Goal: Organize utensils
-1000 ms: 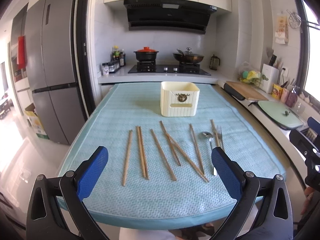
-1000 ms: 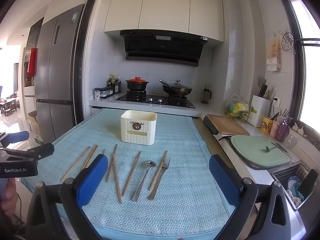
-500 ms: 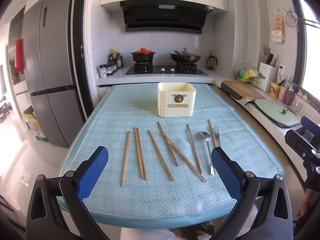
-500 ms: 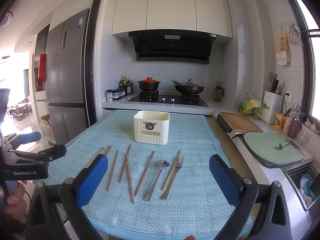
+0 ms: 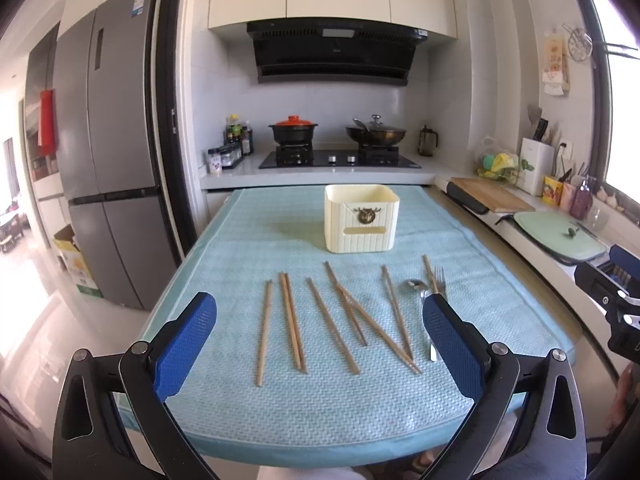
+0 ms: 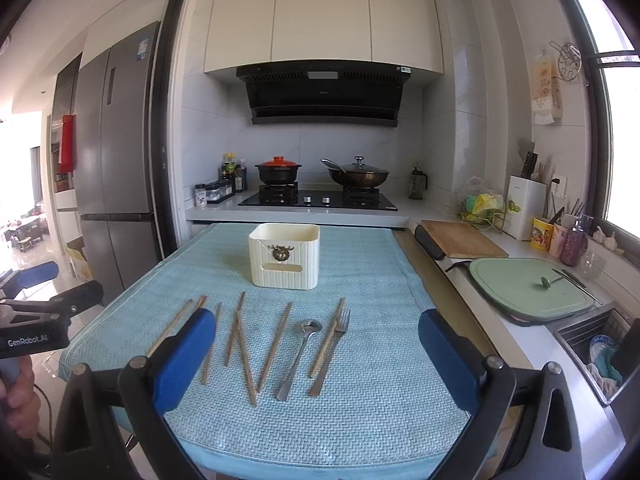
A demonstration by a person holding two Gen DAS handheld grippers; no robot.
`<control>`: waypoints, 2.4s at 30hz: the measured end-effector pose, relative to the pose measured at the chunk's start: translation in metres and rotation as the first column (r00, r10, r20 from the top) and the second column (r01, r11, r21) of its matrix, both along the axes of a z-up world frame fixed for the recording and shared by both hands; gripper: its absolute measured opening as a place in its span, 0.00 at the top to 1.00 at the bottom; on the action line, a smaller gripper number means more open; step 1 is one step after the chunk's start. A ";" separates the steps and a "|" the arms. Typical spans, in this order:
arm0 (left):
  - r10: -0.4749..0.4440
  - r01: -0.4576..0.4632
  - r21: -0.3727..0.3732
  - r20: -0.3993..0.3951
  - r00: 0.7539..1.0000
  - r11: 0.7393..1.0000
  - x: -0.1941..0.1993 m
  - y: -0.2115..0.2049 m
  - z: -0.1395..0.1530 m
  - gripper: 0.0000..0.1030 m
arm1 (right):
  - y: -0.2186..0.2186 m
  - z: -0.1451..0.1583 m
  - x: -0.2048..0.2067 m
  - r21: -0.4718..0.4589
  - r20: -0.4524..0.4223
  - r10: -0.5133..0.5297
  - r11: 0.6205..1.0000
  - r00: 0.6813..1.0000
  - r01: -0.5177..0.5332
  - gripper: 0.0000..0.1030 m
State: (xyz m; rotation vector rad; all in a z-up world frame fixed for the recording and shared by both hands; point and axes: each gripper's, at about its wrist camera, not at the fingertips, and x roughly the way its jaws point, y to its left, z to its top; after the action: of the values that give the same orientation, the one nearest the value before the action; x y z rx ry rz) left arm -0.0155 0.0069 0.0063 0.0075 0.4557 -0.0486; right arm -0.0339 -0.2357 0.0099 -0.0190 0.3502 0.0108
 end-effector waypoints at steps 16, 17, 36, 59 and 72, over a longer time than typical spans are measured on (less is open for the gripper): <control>0.025 -0.025 -0.009 0.002 1.000 1.000 0.012 0.005 -0.003 0.00 | 0.002 -0.001 0.003 -0.019 0.027 -0.001 1.000 1.000 0.001 0.00; 0.027 -0.027 -0.010 0.000 1.000 1.000 0.015 0.005 -0.003 0.00 | 0.002 -0.002 0.004 -0.021 0.025 -0.001 1.000 1.000 0.002 0.00; 0.091 -0.092 -0.017 -0.084 0.992 0.996 0.049 0.021 -0.025 0.00 | -0.008 -0.019 0.034 -0.022 -0.029 -0.004 1.000 1.000 0.003 0.00; 0.137 -0.140 -0.004 -0.190 0.972 0.990 0.114 0.062 -0.057 0.00 | -0.030 -0.036 0.081 0.014 -0.126 -0.041 0.999 0.991 0.043 0.25; 0.117 -0.110 0.040 -0.346 0.931 0.993 0.190 0.078 -0.117 0.00 | -0.041 -0.094 0.152 0.055 -0.298 -0.016 0.998 0.954 0.033 0.37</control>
State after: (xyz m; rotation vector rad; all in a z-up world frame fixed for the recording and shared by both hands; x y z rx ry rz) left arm 0.1748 0.0851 -0.1108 -0.0079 0.8107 0.0704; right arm 0.1180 -0.2766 -0.0838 0.0465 0.6522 -0.0006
